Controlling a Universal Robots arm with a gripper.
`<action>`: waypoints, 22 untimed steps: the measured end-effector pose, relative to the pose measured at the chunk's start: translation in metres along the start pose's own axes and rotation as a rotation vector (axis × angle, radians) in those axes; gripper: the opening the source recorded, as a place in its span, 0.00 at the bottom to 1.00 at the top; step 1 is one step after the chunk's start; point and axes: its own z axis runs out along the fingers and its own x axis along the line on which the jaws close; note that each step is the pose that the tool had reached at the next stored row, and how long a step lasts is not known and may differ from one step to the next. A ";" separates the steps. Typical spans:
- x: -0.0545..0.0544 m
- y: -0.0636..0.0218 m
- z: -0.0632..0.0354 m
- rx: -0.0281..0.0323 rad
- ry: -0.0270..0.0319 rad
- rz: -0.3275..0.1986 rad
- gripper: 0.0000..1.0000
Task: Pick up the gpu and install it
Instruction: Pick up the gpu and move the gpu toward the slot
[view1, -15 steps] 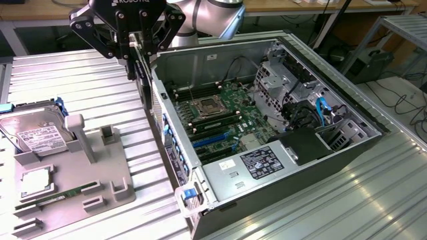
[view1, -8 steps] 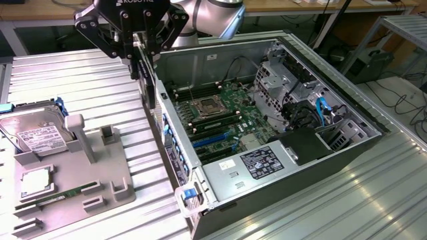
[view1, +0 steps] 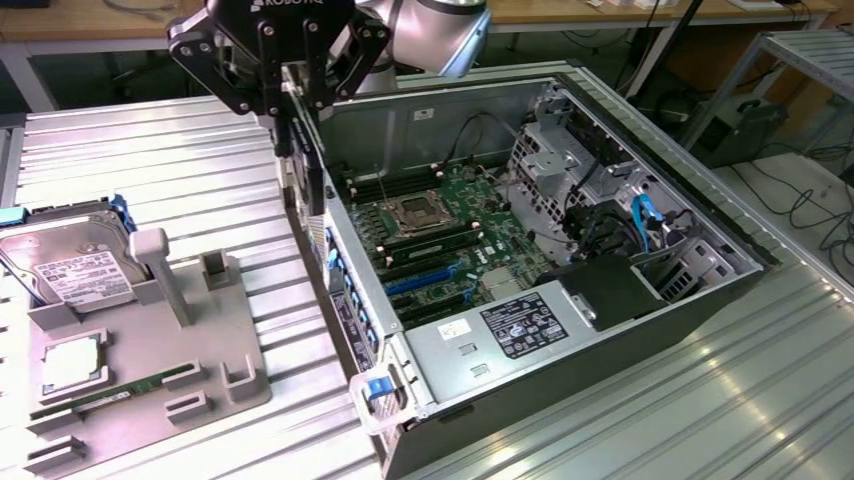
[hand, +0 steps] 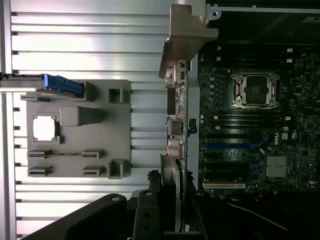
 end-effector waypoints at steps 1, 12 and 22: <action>-0.001 0.0000 0.0000 0.0000 0.0000 0.000 0.27; -0.014 -0.0002 0.0004 0.0000 0.0000 0.000 0.27; -0.025 -0.0003 0.0009 0.0000 0.0000 0.000 0.27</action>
